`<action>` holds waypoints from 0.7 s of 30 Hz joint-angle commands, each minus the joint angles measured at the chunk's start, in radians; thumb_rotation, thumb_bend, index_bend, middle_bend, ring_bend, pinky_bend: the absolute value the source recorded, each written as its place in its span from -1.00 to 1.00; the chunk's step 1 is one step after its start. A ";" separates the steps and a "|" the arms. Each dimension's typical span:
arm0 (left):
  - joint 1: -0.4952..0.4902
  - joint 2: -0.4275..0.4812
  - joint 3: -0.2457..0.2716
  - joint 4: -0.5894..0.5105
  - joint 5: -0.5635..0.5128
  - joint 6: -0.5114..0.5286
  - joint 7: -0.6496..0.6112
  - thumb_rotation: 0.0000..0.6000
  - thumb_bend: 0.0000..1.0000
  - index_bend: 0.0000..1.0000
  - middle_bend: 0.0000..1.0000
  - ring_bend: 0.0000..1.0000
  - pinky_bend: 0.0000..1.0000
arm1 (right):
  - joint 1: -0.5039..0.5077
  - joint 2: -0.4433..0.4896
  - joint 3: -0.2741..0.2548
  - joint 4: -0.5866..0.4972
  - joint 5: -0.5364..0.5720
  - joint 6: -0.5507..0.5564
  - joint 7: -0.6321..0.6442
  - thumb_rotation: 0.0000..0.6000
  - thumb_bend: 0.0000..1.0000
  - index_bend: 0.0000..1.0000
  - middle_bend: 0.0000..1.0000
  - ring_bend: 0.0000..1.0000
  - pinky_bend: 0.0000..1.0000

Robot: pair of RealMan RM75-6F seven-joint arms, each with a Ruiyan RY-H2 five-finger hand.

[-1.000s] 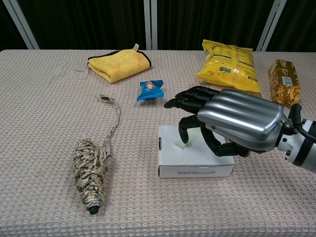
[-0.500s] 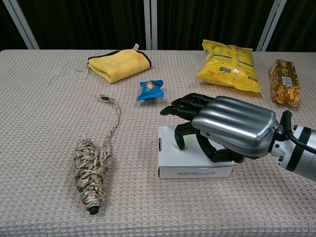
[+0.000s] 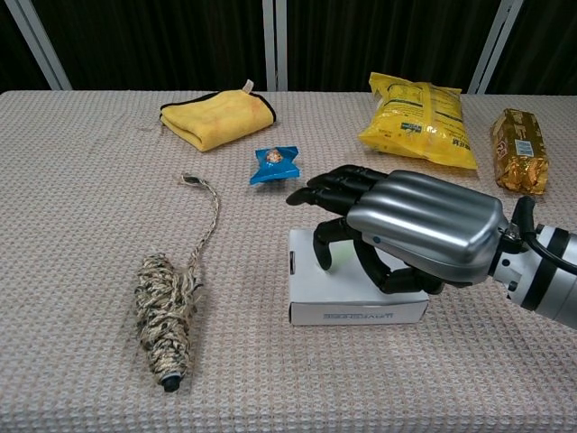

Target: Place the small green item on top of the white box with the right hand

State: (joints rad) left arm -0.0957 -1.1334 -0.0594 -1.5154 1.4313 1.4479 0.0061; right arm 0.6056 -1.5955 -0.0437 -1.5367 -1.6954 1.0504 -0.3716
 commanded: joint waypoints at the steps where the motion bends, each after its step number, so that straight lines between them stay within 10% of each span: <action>1: 0.001 0.001 0.000 -0.001 0.001 0.003 0.000 1.00 -0.82 -0.71 -0.79 -0.92 -0.70 | 0.001 -0.005 -0.004 0.006 0.006 -0.010 -0.007 1.00 1.00 -0.12 -0.94 -1.00 -1.00; 21: 0.005 0.004 0.000 -0.003 0.001 0.008 0.000 1.00 -0.82 -0.71 -0.79 -0.92 -0.70 | 0.002 -0.026 0.001 0.026 0.018 -0.014 -0.006 1.00 1.00 -0.12 -0.94 -1.00 -1.00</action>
State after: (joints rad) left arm -0.0903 -1.1291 -0.0597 -1.5180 1.4326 1.4557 0.0057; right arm 0.6066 -1.6201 -0.0415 -1.5124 -1.6822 1.0422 -0.3737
